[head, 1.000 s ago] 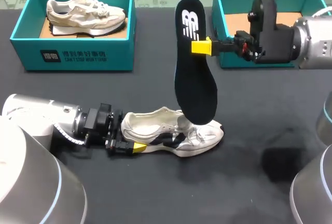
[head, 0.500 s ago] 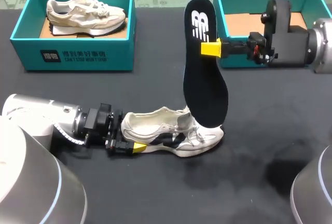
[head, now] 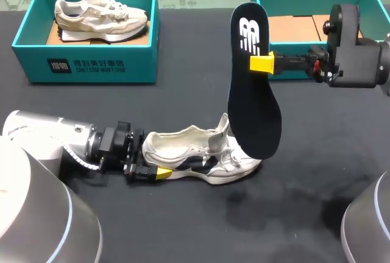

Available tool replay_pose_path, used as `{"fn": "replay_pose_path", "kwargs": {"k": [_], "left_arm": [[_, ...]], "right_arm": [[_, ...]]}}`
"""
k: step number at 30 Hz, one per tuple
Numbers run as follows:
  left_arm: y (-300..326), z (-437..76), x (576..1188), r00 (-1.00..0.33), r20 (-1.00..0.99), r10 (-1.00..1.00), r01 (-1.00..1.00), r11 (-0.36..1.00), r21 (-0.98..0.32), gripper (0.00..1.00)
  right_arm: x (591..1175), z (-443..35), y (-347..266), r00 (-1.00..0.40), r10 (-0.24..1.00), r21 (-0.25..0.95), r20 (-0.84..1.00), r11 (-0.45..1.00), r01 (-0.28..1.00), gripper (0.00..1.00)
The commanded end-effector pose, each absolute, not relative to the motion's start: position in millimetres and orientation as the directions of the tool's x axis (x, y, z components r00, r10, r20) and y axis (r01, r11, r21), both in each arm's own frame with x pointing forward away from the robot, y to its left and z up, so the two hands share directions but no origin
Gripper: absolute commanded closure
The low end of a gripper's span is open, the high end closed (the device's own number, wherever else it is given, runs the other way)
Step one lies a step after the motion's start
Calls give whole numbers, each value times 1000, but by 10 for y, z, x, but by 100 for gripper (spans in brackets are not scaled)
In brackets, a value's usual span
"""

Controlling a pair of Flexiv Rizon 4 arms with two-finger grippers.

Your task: Take the shoe out of the shoebox, open the shoe tongue, remove and reinsert the insole, then place the shoe into the shoebox

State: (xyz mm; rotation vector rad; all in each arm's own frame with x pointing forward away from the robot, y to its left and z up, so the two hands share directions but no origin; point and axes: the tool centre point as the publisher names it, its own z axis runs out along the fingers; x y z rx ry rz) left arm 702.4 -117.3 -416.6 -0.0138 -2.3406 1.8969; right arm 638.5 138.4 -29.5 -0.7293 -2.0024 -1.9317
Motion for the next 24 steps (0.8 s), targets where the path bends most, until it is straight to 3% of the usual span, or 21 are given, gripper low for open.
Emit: {"fn": "replay_pose_path", "kwargs": {"k": [1,12,14,15,16,24], "left_arm": [[-1176,-4174,7022,-992,94,87,-74,212,-975,100],[-1166,-4132,7021,-993,76,88,-55,216,-975,99],[-1150,-4108,7010,-995,58,87,-36,227,-973,51],[-1139,-4098,7001,-994,57,88,-36,228,-973,11],[-1131,-4090,6997,-994,57,89,-36,229,-973,0],[-1038,-4054,6995,-997,47,69,-27,272,-962,0]], "right_arm": [[6301,-307,1365,-836,187,853,516,-18,522,100],[6301,-307,1365,-836,187,853,516,-18,522,100],[6301,-307,1365,-836,187,853,516,-18,522,100],[6301,-307,1365,-836,187,853,516,-18,522,100],[6301,-307,1365,-836,187,853,516,-18,522,100],[6301,-307,1365,-836,187,853,516,-18,522,100]]}}
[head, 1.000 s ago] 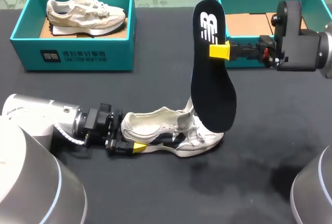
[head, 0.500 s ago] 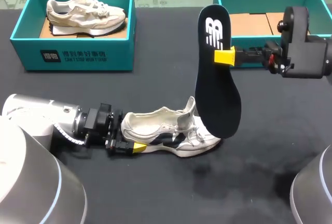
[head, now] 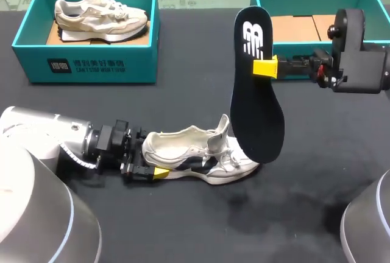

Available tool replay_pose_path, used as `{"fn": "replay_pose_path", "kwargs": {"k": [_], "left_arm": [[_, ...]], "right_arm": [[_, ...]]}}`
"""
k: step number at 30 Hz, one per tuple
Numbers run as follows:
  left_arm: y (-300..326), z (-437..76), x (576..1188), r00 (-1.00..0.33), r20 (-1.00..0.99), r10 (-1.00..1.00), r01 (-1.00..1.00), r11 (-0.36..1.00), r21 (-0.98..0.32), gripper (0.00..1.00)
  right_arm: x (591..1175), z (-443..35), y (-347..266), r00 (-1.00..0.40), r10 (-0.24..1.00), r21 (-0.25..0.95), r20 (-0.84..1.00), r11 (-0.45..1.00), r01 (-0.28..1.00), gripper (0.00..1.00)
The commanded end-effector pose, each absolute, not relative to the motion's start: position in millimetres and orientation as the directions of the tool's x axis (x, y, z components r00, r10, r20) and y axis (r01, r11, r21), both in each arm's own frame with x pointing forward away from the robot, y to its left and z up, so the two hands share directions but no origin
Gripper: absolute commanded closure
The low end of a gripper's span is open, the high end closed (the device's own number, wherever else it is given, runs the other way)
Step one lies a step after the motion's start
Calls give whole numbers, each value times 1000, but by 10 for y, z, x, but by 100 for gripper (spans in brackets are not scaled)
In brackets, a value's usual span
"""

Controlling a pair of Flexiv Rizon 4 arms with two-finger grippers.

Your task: Take the shoe out of the shoebox, open the shoe tongue, remove and reinsert the insole, then place the shoe into the shoebox

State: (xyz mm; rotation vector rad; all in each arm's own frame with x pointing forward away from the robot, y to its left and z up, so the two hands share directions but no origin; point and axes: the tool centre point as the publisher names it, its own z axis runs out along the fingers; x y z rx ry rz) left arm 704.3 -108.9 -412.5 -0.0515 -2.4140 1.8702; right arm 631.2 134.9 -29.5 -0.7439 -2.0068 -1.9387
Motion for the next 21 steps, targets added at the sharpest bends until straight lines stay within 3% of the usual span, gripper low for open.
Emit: {"fn": "replay_pose_path", "kwargs": {"k": [1,11,14,21], "left_arm": [[-1024,-4045,6995,-997,46,65,-27,277,-961,0],[-818,-3956,6998,-996,52,74,-13,447,-894,0],[-748,-3948,7023,-996,53,72,-4,563,-826,0],[-748,-3948,7023,-996,53,72,-4,563,-826,0]], "right_arm": [[6301,-307,1365,-836,187,853,516,-18,522,100],[6301,-307,1365,-836,187,853,516,-18,522,100],[6301,-307,1365,-836,187,853,516,-18,522,100],[6301,-307,1365,-836,187,853,516,-18,522,100]]}}
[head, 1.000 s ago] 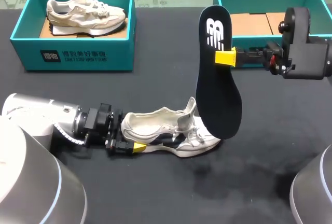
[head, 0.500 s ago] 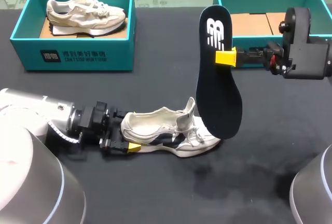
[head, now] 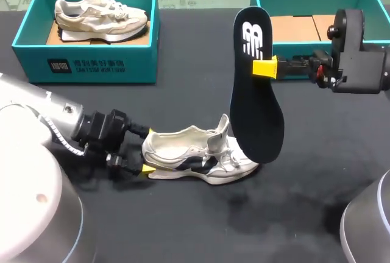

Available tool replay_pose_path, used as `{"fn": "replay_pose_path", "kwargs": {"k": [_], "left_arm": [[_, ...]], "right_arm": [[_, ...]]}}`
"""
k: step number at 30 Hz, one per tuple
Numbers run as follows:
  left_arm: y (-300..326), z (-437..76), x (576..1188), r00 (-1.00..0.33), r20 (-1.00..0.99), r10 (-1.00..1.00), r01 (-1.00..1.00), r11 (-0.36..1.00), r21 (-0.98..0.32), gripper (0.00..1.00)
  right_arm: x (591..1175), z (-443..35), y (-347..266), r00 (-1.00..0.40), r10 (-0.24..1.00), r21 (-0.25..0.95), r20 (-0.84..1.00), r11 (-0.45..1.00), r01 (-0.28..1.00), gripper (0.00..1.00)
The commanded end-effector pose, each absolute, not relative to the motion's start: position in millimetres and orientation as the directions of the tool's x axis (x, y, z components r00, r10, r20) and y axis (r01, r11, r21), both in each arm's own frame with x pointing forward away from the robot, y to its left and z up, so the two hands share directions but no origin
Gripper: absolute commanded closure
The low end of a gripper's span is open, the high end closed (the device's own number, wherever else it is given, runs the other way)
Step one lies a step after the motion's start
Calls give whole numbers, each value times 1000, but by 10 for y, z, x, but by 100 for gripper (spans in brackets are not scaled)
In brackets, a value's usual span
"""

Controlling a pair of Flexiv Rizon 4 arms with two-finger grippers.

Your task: Take the shoe out of the shoebox, open the shoe tongue, remove and reinsert the insole, then place the shoe into the shoebox

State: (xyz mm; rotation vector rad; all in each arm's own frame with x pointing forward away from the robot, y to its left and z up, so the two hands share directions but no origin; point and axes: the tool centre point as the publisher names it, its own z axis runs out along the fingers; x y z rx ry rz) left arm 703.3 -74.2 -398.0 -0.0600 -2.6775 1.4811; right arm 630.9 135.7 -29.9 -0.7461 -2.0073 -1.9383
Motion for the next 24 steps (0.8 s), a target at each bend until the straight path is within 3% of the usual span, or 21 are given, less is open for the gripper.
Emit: {"fn": "replay_pose_path", "kwargs": {"k": [1,8,15,20,22,24], "left_arm": [[-748,-3948,7023,-996,53,72,-4,563,-826,0],[-748,-3948,7023,-996,53,72,-4,563,-826,0],[-641,-3783,7117,-987,92,129,30,724,-689,0],[-571,-3690,7097,-973,162,164,76,891,-447,0],[-566,-3672,7061,-978,112,177,144,958,-249,0],[-566,-3672,7061,-978,112,177,144,958,-249,0]], "right_arm": [[6301,-307,1365,-836,187,853,516,-18,522,100],[6301,-307,1365,-836,187,853,516,-18,522,100],[6301,-307,1365,-836,187,853,516,-18,522,100],[6301,-307,1365,-836,187,853,516,-18,522,100],[6301,-307,1365,-836,187,853,516,-18,522,100],[6301,-307,1365,-836,187,853,516,-18,522,100]]}}
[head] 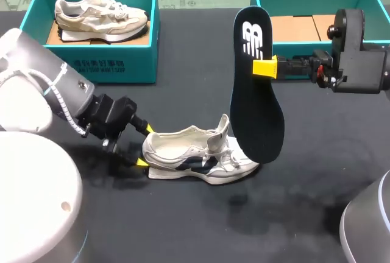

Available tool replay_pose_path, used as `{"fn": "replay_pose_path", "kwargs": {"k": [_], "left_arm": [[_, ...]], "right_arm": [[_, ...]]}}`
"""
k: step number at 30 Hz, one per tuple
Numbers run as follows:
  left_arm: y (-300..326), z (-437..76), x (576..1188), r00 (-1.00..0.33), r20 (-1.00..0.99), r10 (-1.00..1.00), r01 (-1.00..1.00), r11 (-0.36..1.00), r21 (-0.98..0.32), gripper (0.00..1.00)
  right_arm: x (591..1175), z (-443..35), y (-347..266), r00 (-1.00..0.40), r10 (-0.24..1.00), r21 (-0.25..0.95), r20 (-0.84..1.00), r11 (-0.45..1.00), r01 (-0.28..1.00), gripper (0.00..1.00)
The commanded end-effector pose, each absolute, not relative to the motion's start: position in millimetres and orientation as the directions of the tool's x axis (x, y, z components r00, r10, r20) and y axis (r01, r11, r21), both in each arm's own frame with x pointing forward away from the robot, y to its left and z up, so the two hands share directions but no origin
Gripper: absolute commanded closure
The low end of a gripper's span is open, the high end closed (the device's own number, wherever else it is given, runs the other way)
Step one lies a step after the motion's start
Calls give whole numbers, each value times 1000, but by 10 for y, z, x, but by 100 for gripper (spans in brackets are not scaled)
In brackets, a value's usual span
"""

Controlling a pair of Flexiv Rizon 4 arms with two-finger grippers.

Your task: Take the shoe out of the shoebox, open the shoe tongue, remove and reinsert the insole, then place the shoe into the shoebox

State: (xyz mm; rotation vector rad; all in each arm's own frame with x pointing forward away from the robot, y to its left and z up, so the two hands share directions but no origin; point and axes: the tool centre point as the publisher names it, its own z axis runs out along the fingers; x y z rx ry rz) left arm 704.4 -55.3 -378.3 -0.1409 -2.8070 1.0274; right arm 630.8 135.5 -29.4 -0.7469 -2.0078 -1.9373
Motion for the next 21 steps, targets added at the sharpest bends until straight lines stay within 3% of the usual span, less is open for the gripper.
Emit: {"fn": "replay_pose_path", "kwargs": {"k": [1,21], "left_arm": [[-566,-3672,7061,-978,112,177,144,958,-249,0],[-486,-3668,7039,-988,92,122,102,975,-195,0]], "right_arm": [[6301,-307,1365,-836,187,853,516,-18,522,100],[6301,-307,1365,-836,187,853,516,-18,522,100]]}}
